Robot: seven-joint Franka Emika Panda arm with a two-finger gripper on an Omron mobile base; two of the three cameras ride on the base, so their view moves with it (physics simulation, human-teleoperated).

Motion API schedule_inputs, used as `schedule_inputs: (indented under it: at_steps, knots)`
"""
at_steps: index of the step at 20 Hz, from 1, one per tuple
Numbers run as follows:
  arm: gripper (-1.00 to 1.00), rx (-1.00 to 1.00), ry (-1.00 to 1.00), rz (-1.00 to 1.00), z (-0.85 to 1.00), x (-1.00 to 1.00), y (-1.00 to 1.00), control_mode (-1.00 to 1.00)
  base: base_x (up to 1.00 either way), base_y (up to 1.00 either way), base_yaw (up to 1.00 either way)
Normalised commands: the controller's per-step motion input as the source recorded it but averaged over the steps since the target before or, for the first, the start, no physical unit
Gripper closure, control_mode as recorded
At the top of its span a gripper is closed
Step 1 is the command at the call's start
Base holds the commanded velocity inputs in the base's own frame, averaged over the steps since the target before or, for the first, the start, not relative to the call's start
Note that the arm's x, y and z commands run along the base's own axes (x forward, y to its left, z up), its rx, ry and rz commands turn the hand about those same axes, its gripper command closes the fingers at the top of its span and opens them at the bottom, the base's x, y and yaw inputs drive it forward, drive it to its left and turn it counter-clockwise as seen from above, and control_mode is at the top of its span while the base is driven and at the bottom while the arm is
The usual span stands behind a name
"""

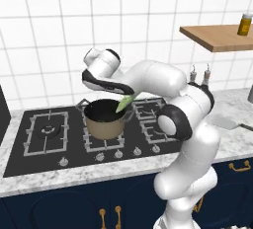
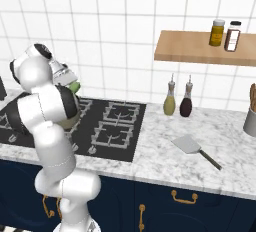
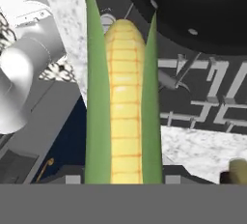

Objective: Put the corn and broccoli in the pot. Retrieve the spatula and lightly stir the vegetables in the pot.

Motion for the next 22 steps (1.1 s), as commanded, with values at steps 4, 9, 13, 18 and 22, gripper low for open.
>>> schedule_inputs:
  at_steps: [4,9,13,18,22]
  knots:
    - [1.0,-0.11,0.0,0.07,-0.37,0.32,0.78,-1.0,0.0,0.0,0.0]
    - [1.0,-0.13,-0.03,0.0,-0.28,0.27,0.11,-1.0,0.0,0.0,0.0]
    - [1.0,-0.13,-0.04,0.0,-0.31,0.31,0.12,-1.0,0.0,0.0,0.0]
    - [1.0,-0.07,-0.08,0.0,-0.29,0.19,0.04,-1.0,0.0,0.0,0.0]
    - [1.0,-0.04,-0.13,0.0,-0.29,0.03,0.0,-1.0,0.0,0.0,0.0]
